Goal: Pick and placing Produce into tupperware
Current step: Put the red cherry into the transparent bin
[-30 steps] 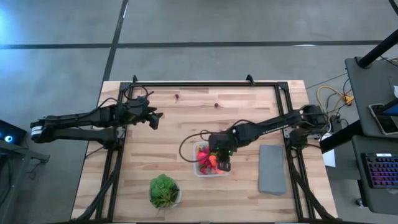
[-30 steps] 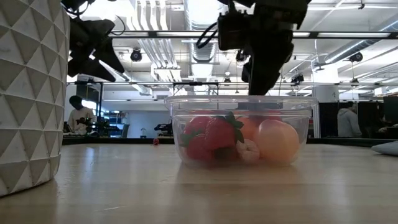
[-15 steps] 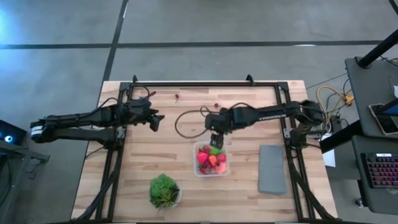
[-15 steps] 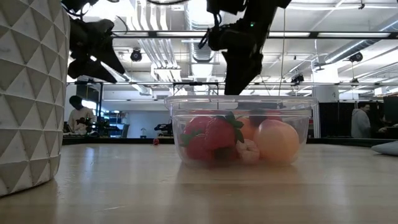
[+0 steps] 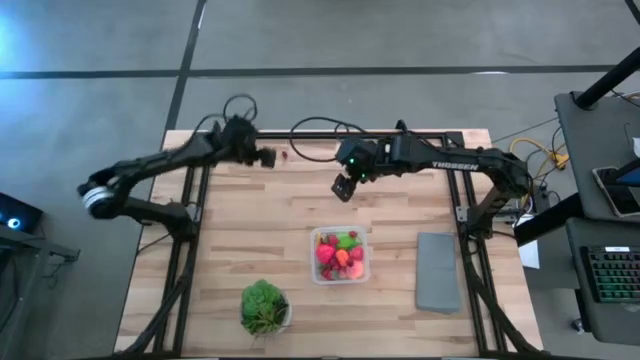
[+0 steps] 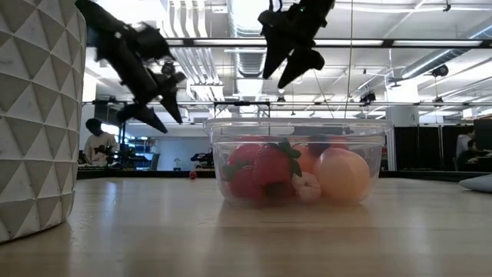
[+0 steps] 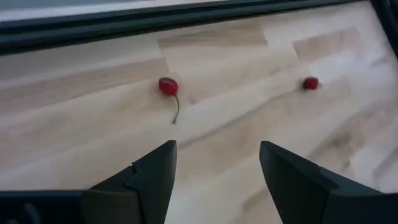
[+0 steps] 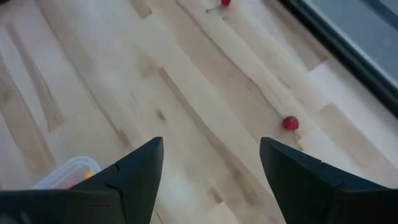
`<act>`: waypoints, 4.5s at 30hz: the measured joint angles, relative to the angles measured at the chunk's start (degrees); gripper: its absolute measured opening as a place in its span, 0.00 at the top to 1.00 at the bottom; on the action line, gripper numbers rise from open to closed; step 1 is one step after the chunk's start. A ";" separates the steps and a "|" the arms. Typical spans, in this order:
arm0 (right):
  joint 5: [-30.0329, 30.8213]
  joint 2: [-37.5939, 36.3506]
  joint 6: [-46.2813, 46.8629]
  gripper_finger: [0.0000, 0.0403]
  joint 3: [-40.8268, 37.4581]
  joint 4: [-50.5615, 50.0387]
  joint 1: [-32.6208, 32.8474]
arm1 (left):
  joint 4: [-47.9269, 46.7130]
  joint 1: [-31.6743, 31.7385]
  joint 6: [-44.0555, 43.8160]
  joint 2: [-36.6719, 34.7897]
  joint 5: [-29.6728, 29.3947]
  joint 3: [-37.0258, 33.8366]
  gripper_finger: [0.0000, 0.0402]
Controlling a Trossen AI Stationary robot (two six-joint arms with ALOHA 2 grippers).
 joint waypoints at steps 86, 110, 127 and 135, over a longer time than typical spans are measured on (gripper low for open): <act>11.33 -0.98 -13.20 0.34 0.26 4.00 -17.31 | 2.77 1.48 -34.96 33.55 -6.79 17.20 0.64; 11.34 -0.98 -15.52 0.34 0.32 3.91 -24.32 | -1.18 0.90 -43.96 34.32 -7.68 18.84 0.78; 9.03 -1.25 -18.54 0.34 0.32 4.04 -27.17 | -3.69 0.52 -45.59 36.03 -8.27 19.91 0.78; 8.36 -1.25 -18.61 0.34 0.27 4.25 -27.85 | -4.62 0.53 -45.40 35.90 -8.34 20.32 0.78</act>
